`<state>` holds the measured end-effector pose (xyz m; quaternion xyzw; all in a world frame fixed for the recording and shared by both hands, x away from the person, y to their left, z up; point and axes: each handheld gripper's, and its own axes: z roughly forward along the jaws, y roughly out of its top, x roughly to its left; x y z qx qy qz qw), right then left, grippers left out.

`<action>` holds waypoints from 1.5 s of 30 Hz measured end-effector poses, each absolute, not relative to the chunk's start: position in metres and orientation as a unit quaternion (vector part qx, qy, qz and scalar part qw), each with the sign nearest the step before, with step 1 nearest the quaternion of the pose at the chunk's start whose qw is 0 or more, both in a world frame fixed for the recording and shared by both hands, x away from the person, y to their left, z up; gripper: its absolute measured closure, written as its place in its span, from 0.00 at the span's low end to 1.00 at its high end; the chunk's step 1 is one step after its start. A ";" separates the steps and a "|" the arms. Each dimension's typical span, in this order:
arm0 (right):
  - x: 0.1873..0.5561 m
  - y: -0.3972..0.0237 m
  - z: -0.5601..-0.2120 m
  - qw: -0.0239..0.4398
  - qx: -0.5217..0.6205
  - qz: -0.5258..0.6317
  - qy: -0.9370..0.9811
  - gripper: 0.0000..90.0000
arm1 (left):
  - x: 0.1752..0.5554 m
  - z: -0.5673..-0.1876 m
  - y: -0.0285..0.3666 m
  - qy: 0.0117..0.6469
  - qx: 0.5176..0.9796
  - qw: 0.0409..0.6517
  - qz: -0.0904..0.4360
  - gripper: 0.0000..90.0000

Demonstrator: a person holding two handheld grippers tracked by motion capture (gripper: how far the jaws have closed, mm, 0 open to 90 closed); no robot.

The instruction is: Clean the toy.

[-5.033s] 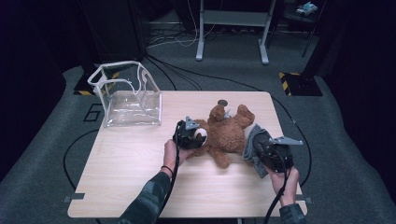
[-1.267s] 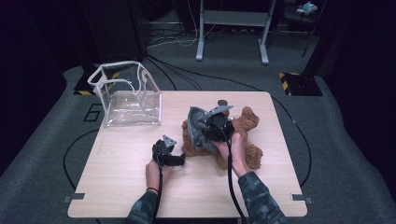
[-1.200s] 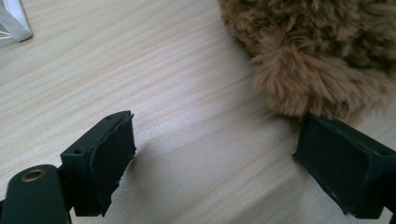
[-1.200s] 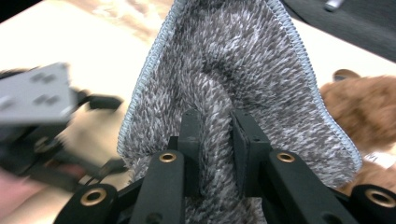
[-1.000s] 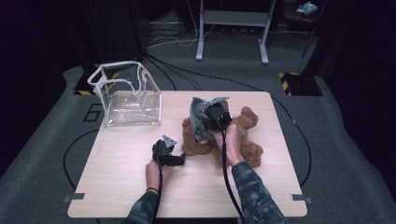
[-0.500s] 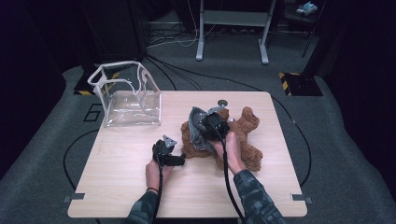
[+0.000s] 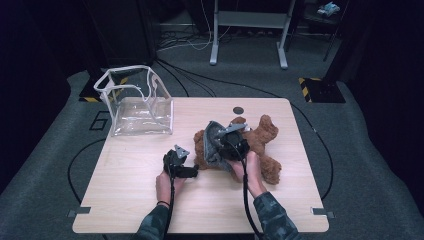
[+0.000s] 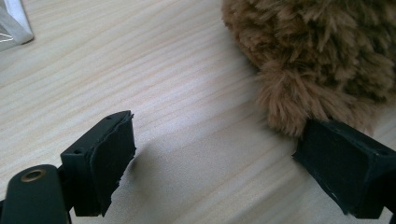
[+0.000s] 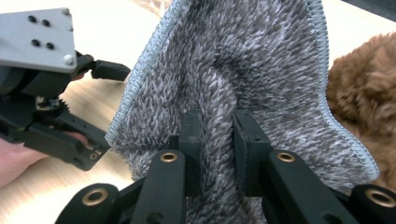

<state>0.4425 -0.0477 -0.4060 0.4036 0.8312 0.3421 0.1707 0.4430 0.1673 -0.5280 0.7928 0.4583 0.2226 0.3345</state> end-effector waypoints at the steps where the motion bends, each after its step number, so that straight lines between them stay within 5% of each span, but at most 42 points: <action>1: 0.440 -0.048 -0.407 0.169 0.405 0.344 0.830 0.84 | 0.443 -0.528 0.167 0.458 0.793 0.334 0.223 0.12; 22: 0.424 -0.039 -0.489 0.084 0.413 0.284 0.861 0.84 | 0.443 -0.528 0.166 0.461 0.789 0.338 0.225 0.13; 35: 0.417 -0.075 -0.420 0.120 0.409 0.345 0.836 0.84 | 0.440 -0.519 0.173 0.467 0.773 0.370 0.219 0.12; 45: 0.432 -0.101 -0.380 0.208 0.438 0.348 0.802 0.84 | 0.448 -0.449 0.134 0.405 0.769 0.428 0.247 0.14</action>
